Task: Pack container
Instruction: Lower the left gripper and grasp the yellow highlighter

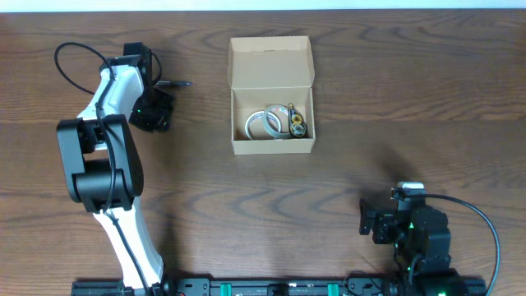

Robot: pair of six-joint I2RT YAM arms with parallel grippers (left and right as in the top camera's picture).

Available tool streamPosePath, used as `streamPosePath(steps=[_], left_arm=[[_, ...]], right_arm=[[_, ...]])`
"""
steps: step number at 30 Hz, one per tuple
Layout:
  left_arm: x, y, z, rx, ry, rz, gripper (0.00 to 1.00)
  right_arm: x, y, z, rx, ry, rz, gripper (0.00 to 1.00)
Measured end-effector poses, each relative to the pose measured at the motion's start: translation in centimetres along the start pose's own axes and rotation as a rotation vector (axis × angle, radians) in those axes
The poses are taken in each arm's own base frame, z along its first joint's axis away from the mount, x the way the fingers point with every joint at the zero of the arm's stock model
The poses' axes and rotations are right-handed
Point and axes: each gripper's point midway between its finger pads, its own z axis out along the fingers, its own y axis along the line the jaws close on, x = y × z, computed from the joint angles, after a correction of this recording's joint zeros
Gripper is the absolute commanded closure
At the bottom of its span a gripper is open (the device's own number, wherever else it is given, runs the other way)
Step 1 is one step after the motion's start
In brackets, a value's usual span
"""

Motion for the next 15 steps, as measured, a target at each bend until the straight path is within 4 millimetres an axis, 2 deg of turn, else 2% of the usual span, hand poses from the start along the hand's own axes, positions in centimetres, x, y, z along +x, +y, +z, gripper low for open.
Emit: streamPosePath(steps=[7,10,13,15], left_arm=[[1.0,-0.7,-0.1,0.0,-0.009,0.034,0.91],[1.7,-1.4,-0.8,0.006,-0.036,0.067,0.91],[2.3,-2.3,-3.1,0.041,-0.091,0.106,0.91],[2.9,-3.1,-5.9,0.088,-0.149,0.147,0.91]], right_arm=[[0.0,0.0,0.0,0.0,0.0,0.0,0.01],[0.0,0.0,0.0,0.0,0.0,0.0,0.01],[0.0,0.0,0.0,0.0,0.0,0.0,0.01],[0.0,0.0,0.0,0.0,0.0,0.0,0.01]])
